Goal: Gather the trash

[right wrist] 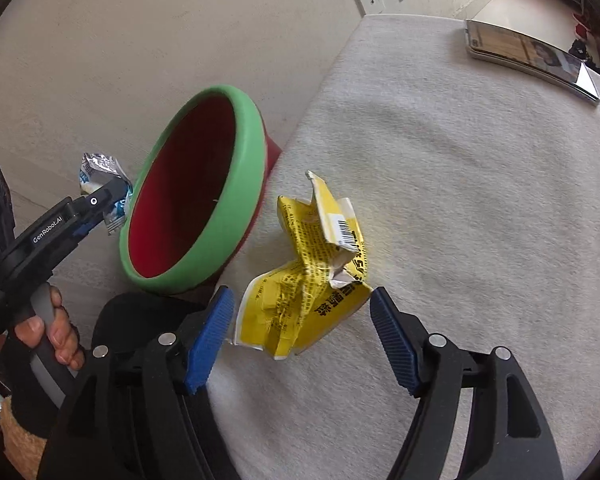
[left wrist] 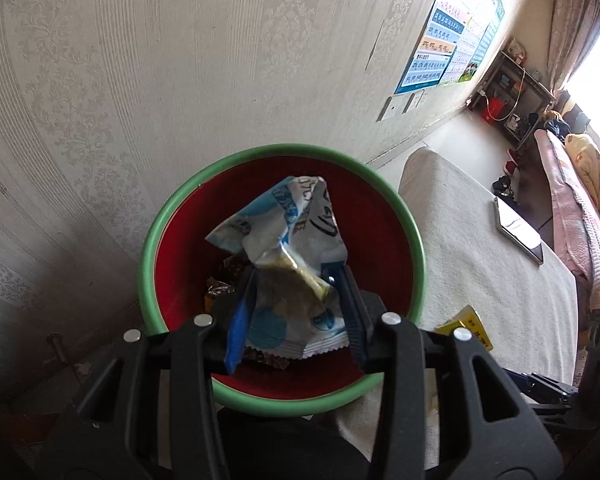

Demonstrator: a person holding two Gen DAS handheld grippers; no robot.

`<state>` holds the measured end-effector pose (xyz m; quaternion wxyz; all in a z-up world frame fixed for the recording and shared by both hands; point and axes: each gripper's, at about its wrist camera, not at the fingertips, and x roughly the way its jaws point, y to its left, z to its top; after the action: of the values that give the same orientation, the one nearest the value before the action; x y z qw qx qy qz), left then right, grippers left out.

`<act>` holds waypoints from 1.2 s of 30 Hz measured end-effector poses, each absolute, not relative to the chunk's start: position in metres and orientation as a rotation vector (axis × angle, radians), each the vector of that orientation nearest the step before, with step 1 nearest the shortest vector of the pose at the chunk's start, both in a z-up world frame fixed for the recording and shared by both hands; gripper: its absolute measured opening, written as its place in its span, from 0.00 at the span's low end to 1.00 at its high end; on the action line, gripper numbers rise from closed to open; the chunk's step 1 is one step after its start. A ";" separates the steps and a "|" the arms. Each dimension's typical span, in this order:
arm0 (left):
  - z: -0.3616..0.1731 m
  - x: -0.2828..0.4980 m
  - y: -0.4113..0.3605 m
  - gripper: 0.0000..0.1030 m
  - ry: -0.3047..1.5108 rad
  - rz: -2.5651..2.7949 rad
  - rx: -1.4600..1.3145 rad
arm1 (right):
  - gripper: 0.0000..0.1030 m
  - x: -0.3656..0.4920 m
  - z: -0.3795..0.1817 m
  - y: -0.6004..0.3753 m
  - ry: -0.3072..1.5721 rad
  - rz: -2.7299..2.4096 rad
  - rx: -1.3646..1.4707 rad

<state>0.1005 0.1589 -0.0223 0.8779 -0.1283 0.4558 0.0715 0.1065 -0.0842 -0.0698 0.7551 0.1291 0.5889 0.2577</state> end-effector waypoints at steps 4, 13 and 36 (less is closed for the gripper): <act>-0.021 0.098 0.160 0.38 0.943 0.151 -0.265 | 0.60 0.112 -0.077 -0.068 1.316 0.584 0.268; -0.017 0.098 0.162 0.40 0.926 0.166 -0.259 | 0.28 0.119 -0.026 -0.062 1.172 0.634 0.224; 0.031 0.072 0.113 0.95 0.685 0.189 -0.182 | 0.94 0.103 0.113 -0.099 0.700 0.532 0.123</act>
<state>0.0715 0.1125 0.0313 0.9336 -0.0888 0.3348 0.0923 0.1028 -0.0985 0.1129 0.9032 0.0593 0.3385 0.2572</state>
